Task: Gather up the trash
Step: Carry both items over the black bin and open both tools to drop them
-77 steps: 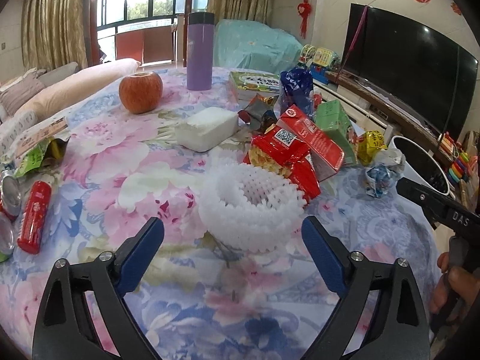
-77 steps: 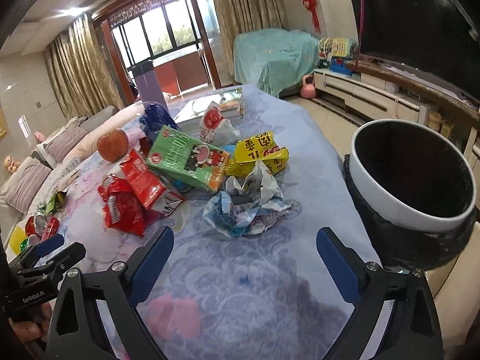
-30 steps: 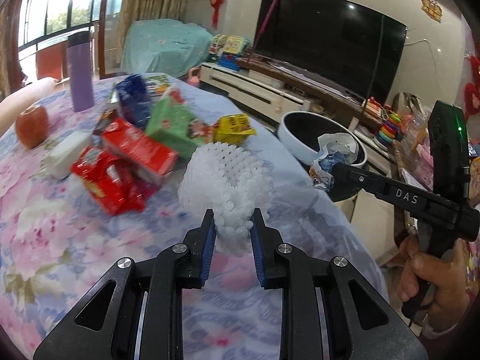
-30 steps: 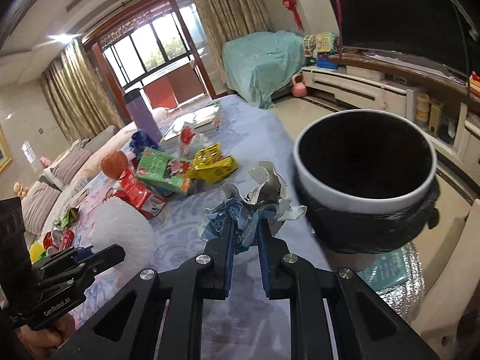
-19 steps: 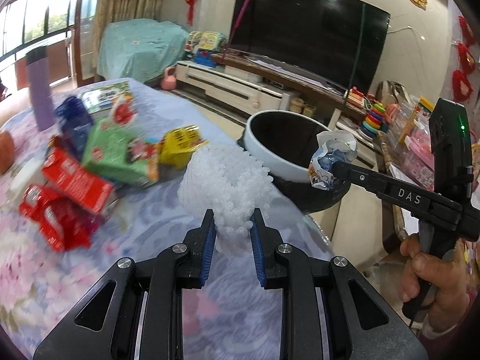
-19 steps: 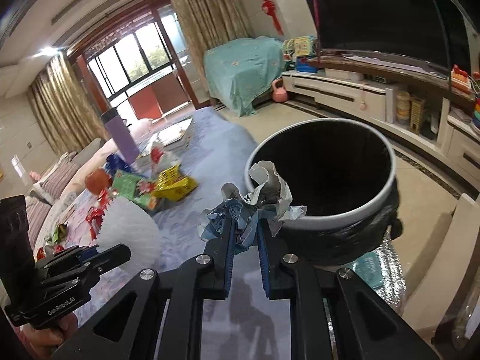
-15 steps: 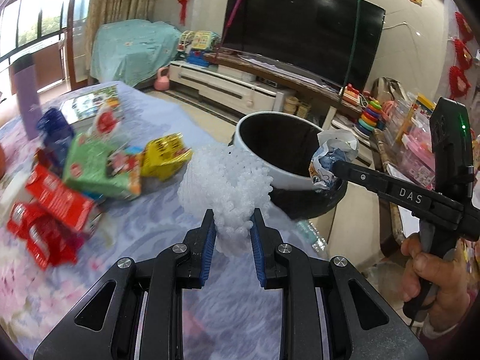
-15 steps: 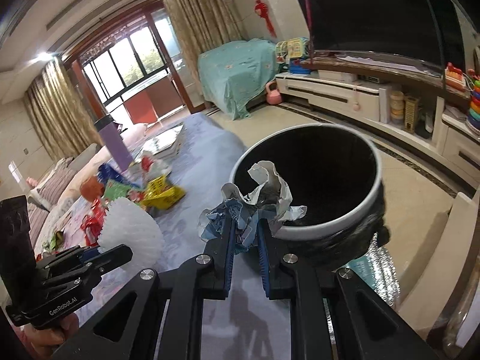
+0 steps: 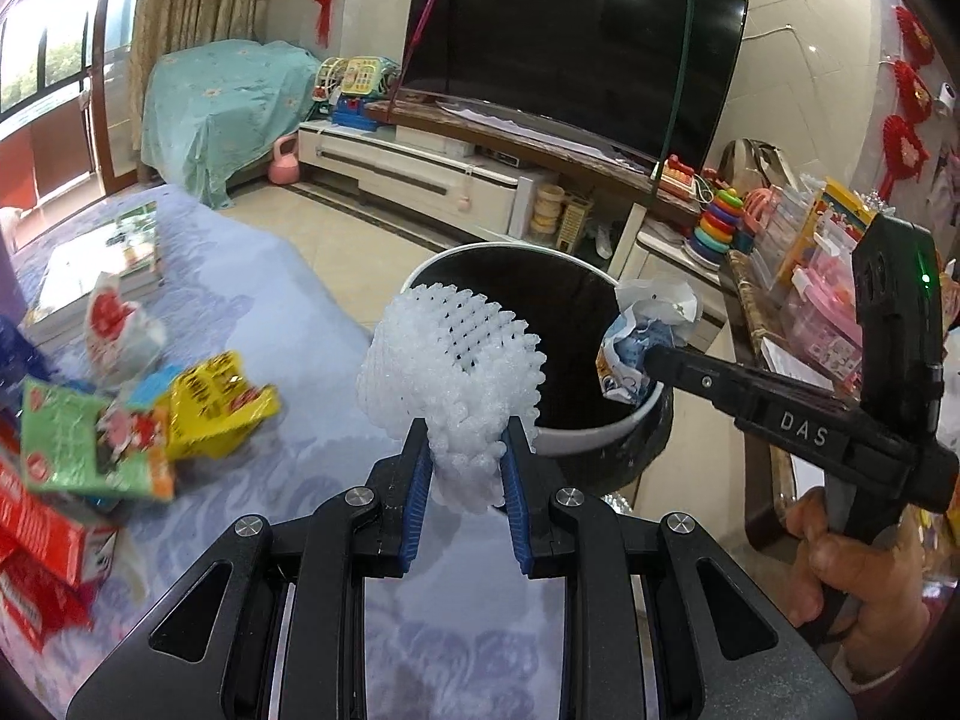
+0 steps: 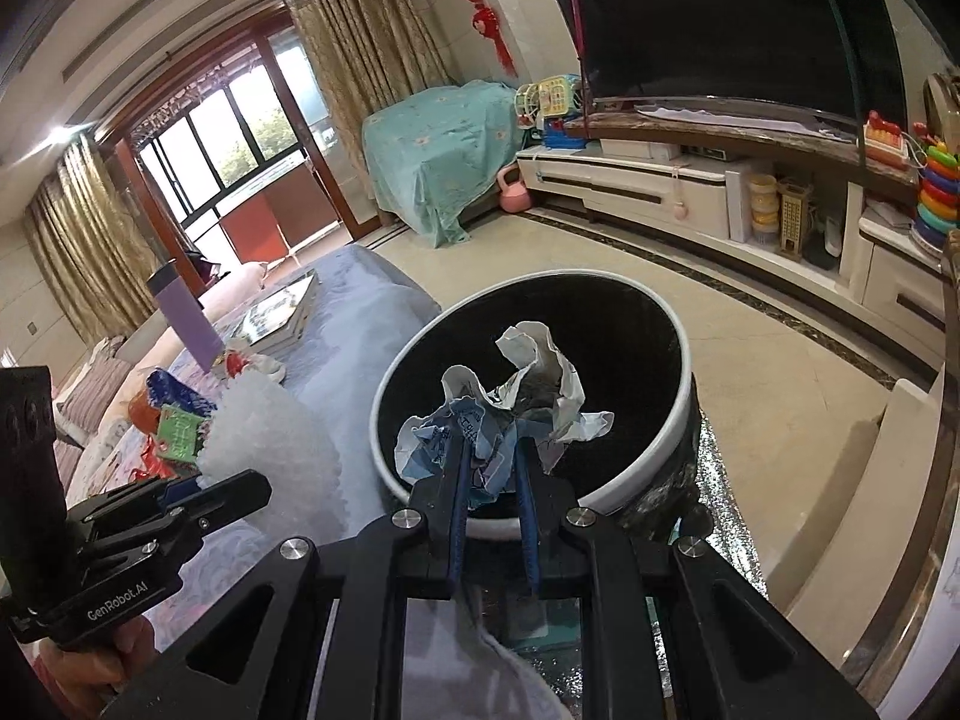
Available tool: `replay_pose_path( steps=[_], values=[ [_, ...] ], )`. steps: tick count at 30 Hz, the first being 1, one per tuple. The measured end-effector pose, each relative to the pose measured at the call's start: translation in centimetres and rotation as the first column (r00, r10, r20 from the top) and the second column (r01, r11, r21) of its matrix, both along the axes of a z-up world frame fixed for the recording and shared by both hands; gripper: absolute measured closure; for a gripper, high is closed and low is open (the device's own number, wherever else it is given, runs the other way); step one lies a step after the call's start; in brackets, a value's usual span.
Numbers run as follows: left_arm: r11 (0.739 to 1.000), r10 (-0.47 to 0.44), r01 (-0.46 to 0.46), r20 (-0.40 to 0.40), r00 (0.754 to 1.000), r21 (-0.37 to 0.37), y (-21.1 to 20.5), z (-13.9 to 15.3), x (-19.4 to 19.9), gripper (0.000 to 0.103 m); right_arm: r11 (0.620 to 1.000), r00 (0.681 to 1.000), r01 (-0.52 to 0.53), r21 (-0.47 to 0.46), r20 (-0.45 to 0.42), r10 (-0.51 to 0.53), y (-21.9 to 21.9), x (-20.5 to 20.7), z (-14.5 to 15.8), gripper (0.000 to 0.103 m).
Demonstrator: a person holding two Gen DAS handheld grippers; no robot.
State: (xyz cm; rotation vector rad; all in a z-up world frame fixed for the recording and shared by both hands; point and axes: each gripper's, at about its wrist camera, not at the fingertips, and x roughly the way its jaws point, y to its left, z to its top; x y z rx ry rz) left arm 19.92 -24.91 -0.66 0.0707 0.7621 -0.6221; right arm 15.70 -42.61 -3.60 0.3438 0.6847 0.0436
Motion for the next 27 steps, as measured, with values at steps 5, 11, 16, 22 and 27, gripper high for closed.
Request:
replay_pose_path(
  steps=[5, 11, 16, 22, 27],
  values=[
    [1.000, -0.012, 0.012, -0.011, 1.000, 0.009, -1.5, -0.2, 1.6, 0.082, 1.000, 1.000, -0.006, -0.004, -0.016, 0.006, -0.7, 1.0, -0.3, 0.088],
    [0.999, -0.031, 0.031, -0.041, 0.999, 0.016, -3.3, -0.6, 3.6, 0.082, 1.000, 0.999, -0.017, -0.011, -0.034, 0.017, -1.7, 2.1, -0.4, 0.088],
    [0.999, -0.041, 0.042, -0.061, 0.997, 0.017, -4.2, -1.0, 4.8, 0.081, 1.000, 0.999, -0.023, -0.020, -0.049, 0.022, -2.1, 2.8, -0.5, 0.088],
    [0.998, -0.056, 0.058, -0.084, 0.995, 0.026, -5.1, -1.5, 5.7, 0.071, 1.000, 0.997, -0.021, -0.020, -0.070, 0.019, -2.7, 3.7, -0.8, 0.079],
    [0.998, -0.052, 0.056, -0.094, 0.994, 0.040, -5.3, -2.0, 5.7, 0.046, 1.000, 0.997, 0.001, -0.002, -0.074, -0.001, -3.7, 3.9, -0.9, 0.065]
  ],
)
